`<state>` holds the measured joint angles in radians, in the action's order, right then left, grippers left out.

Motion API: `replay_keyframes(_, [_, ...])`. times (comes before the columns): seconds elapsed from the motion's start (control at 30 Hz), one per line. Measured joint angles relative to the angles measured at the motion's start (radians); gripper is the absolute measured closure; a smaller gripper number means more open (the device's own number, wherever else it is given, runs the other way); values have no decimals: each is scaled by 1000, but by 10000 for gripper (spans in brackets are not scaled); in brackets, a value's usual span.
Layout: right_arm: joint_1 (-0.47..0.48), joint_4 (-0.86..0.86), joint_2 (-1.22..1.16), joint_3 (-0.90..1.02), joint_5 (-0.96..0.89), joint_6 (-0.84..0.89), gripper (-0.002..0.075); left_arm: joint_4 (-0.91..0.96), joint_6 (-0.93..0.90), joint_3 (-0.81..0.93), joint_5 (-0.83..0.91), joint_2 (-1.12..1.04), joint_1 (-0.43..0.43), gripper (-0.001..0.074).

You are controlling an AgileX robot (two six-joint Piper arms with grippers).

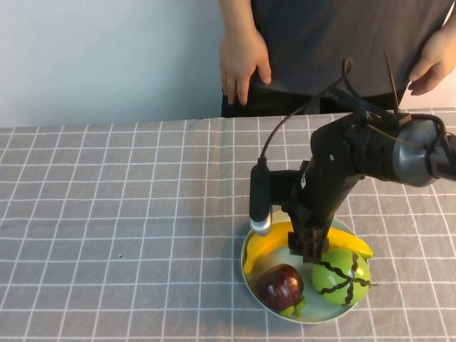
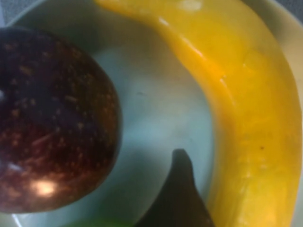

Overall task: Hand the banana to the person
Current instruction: Pick up the banana

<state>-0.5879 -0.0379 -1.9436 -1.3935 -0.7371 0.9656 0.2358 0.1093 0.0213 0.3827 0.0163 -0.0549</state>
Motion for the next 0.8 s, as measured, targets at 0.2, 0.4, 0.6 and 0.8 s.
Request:
replay_keyframes(0.2, [15, 0, -22, 0, 0, 0, 225, 0, 0, 0, 0, 0, 0, 739])
replay_keyframes(0.4, [21, 2, -40, 0, 2, 0, 225, 0, 0, 0, 0, 0, 0, 740])
replay_keyframes(0.6, [26, 2, -40, 0, 6, 0, 257, 0, 0, 0, 0, 0, 0, 740])
replay_keyframes(0.8, [27, 5, -40, 0, 4, 0, 504, 0, 0, 0, 0, 0, 0, 740])
